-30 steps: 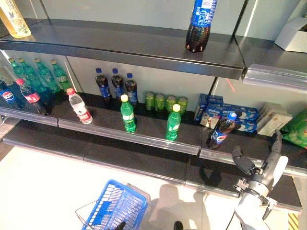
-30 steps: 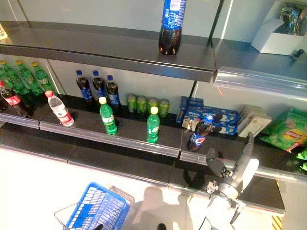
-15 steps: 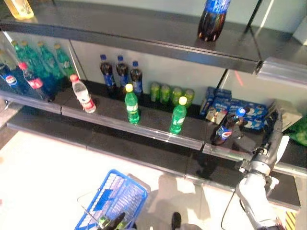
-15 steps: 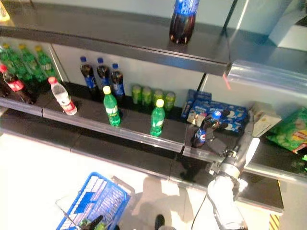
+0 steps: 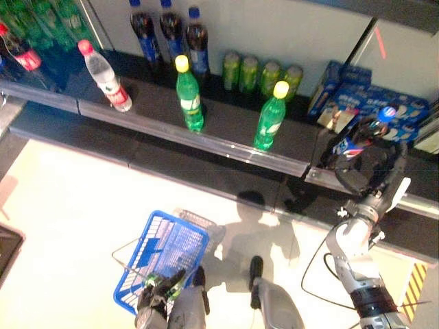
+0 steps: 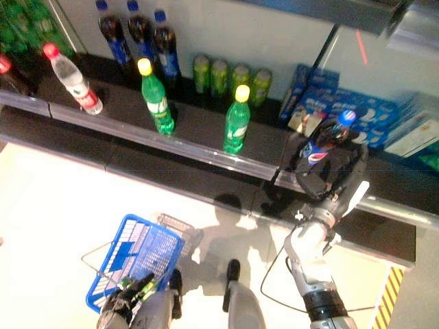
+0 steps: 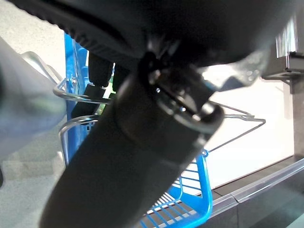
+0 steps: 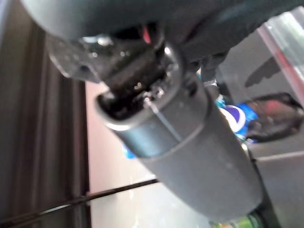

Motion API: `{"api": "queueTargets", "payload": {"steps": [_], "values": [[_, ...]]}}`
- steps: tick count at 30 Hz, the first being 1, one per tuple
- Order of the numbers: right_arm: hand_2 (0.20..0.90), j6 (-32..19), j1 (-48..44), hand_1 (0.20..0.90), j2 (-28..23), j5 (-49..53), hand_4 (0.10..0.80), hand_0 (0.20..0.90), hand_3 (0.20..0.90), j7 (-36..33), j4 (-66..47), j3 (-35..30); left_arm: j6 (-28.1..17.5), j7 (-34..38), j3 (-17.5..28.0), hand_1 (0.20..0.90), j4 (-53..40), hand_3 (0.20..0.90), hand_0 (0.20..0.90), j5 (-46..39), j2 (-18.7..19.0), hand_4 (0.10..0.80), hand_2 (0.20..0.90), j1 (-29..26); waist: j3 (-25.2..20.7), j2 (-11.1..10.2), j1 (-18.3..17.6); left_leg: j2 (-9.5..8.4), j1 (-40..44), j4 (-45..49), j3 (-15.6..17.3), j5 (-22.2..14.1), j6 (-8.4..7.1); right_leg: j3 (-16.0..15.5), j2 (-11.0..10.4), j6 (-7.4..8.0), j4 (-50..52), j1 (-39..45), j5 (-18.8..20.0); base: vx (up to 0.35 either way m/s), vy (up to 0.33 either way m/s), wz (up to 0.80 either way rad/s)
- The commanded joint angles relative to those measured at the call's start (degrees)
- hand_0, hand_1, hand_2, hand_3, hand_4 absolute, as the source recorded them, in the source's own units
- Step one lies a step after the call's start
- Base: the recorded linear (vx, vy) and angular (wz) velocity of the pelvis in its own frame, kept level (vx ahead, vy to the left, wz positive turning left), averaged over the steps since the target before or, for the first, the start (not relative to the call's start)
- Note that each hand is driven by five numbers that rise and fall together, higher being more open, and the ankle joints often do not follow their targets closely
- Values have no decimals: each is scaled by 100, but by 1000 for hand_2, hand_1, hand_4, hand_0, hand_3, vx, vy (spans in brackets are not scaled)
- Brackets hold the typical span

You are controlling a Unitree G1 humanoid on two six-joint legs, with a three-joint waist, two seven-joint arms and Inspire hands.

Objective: Pick up the drink and place into the basket.

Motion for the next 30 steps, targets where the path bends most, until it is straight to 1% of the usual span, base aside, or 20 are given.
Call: {"api": "queueTargets", "payload": {"steps": [1,6,11,14,19,24,30], "values": [[900,-427,-493,900,-200,-192,800,900,900,-294,-414,-196,-634,-25,-179,300,-570,200,300,-153,184,100,300,168,-167,16,-10,60,-347,750,-417,-90,-101,-56,-265,104,598,129,-534,-51,-11,2],[900,-459,-862,900,-255,-17,800,900,900,-526,-241,-230,-652,-1,-270,300,-607,200,300,-232,221,100,300,10,57,99,-6,60,-577,929,-453,-11,-106,-89,-271,60,746,-29,-558,-55,-24,0],[900,-386,-1274,900,-365,-10,800,900,900,-475,-132,-254,-634,-13,-359,300,-630,200,300,-313,255,100,300,-89,237,176,32,49,-747,1020,-517,106,-135,-120,-264,27,838,-137,-582,-28,-19,1],[900,-342,-1727,900,-572,-85,800,900,900,-541,7,-287,-600,-18,-407,300,-671,200,300,-349,305,100,300,-193,416,224,97,11,-932,1025,-572,207,-128,-149,-240,-1,928,-322,-591,-76,-48,5],[900,-289,-2143,900,-778,-142,800,900,900,-804,198,-342,-636,-45,-473,300,-698,200,300,-395,348,100,300,-291,571,260,159,-12,-1038,1029,-597,245,-121,-175,-223,-12,1051,-466,-633,-52,-35,1],[900,-260,-2546,900,-1089,12,800,900,900,-834,613,-374,-650,-48,-496,300,-743,200,300,-445,370,100,300,-343,629,316,217,-17,-1190,1151,-654,347,-146,-231,-218,-65,1210,-581,-706,2,-13,4],[900,-330,-3026,900,-1344,89,800,900,900,-897,992,-319,-627,-51,-612,300,-886,200,300,-505,439,100,300,-402,629,366,300,-58,-1411,1146,-689,345,-121,-264,-229,-80,1359,-836,-740,-12,-32,10]]}}
